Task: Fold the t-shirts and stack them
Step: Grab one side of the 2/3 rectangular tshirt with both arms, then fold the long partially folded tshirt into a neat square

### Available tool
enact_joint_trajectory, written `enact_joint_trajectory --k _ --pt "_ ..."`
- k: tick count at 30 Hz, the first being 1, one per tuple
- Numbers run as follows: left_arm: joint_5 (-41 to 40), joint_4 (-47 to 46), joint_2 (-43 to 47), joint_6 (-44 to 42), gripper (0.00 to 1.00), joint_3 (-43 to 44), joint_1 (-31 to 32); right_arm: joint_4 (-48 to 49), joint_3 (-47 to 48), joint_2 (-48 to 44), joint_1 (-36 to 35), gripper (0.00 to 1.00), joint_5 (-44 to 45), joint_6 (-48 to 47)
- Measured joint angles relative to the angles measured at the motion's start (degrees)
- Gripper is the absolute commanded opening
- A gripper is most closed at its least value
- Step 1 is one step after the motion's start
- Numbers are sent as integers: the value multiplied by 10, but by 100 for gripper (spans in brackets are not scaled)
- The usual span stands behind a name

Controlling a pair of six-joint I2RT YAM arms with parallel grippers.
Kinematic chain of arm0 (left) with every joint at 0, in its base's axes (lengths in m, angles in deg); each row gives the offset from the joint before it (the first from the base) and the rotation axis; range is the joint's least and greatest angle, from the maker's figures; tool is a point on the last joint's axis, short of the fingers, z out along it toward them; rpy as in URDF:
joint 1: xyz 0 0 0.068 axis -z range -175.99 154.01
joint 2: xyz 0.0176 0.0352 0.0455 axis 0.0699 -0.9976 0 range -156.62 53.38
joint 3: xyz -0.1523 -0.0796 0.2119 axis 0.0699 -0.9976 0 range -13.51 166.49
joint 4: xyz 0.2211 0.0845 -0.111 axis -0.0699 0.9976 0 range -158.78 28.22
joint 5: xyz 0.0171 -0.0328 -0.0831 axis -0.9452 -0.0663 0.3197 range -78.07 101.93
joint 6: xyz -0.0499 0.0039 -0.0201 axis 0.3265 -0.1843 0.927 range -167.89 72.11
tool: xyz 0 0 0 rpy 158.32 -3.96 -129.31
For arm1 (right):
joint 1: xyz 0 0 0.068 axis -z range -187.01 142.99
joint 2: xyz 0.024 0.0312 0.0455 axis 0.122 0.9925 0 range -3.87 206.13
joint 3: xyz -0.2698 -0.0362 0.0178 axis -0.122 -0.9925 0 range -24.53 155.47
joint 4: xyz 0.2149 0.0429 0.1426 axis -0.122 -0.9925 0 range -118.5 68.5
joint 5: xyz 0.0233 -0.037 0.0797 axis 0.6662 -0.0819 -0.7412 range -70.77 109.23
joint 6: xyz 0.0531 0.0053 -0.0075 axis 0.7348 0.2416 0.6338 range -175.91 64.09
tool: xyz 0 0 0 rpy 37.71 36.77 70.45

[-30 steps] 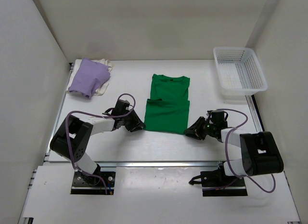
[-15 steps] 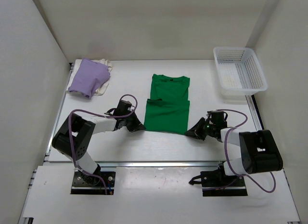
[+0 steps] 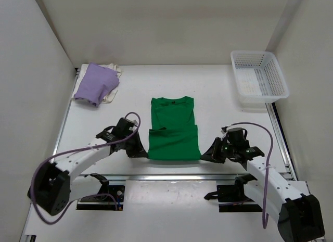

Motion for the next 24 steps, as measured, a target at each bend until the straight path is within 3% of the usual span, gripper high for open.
enact_joint_trajectory --k 3,6,11,15,24 --pt "10 68 59 -3 0 31 -24 -68 37 -11 -5 0 1 -11" --pt "10 113 40 -15 0 119 -40 -109 130 50 -1 0 3 -36" --pt "-17 123 -84 -46 0 313 -68 -99 346 236 47 0 5 -100" --pt "-38 110 -190 -54 0 416 -92 -90 514 404 72 1 7 -141" --pt "-80 78 -419 -56 0 564 -141 -101 798 697 78 0 4 -179"
